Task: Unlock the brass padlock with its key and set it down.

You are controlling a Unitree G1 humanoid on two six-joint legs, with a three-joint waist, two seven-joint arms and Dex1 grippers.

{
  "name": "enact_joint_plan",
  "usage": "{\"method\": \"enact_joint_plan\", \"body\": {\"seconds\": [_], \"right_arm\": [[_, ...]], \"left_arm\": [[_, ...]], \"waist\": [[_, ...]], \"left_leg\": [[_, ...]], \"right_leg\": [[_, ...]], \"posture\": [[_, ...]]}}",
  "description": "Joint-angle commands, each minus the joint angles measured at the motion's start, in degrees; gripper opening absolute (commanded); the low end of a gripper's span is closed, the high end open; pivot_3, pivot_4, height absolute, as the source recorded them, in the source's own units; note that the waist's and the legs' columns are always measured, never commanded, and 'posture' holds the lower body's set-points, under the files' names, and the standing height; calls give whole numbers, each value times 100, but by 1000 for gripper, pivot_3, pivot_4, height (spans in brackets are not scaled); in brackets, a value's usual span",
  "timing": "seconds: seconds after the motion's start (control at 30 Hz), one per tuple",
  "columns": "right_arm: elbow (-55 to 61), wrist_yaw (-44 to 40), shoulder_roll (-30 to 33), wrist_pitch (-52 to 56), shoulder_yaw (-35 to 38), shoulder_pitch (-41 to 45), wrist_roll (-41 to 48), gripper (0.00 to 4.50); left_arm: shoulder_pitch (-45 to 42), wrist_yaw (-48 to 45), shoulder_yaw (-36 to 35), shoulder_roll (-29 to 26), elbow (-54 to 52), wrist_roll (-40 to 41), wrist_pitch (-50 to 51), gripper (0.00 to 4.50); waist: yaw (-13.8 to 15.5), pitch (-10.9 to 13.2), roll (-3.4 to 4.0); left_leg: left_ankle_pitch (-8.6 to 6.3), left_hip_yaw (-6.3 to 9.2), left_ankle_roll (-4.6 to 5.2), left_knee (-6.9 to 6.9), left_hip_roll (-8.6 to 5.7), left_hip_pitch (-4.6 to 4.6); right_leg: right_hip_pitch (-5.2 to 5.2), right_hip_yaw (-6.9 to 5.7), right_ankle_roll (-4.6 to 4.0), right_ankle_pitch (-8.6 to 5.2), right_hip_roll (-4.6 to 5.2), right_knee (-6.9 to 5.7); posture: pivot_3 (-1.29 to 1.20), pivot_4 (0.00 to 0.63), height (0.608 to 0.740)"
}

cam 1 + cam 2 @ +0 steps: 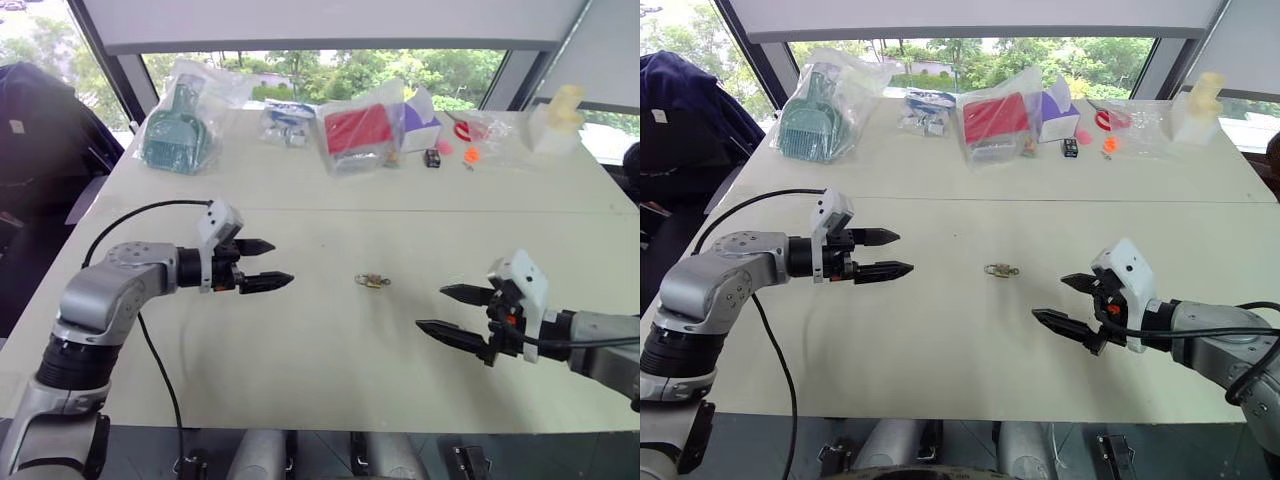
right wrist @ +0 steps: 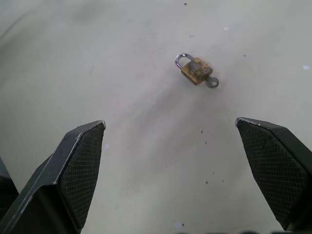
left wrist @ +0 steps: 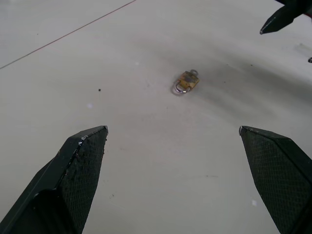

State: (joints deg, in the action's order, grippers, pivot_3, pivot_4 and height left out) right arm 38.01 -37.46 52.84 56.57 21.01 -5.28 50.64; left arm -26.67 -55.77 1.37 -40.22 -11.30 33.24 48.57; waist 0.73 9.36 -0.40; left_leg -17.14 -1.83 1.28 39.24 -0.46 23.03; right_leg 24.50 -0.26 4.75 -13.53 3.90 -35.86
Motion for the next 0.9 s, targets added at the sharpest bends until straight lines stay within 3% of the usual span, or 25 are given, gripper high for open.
{"method": "enact_joint_plan", "body": {"seconds": [0.03,0.67,0.8,0.9], "right_arm": [[156,54,-20,-110,41,17,-41,4461],[140,214,-98,-151,-132,105,-46,4461],[-132,342,352,52,-536,331,-560,4461],[-296,344,314,28,-765,619,-653,4461]], "left_arm": [[-65,51,10,81,-85,28,-59,4500],[-314,-176,207,22,211,-211,-318,4500],[-1005,-1087,1156,-151,861,-938,-1074,4500],[-1718,-1760,1772,34,1632,-1470,-1803,4500]], "waist": [[4,0,0],[2,0,-1],[11,0,-1],[10,0,-2]], "left_leg": [[0,0,0,0,0,0],[0,0,0,1,-1,1],[1,0,0,4,-2,2],[0,-3,0,4,-3,3]], "right_leg": [[0,0,0,0,0,0],[1,-1,0,0,0,0],[1,-2,0,0,-3,-1],[0,-2,-2,-1,-6,8]], "posture": [[0,150,740],[0,150,740],[0,150,740],[0,150,740]]}}
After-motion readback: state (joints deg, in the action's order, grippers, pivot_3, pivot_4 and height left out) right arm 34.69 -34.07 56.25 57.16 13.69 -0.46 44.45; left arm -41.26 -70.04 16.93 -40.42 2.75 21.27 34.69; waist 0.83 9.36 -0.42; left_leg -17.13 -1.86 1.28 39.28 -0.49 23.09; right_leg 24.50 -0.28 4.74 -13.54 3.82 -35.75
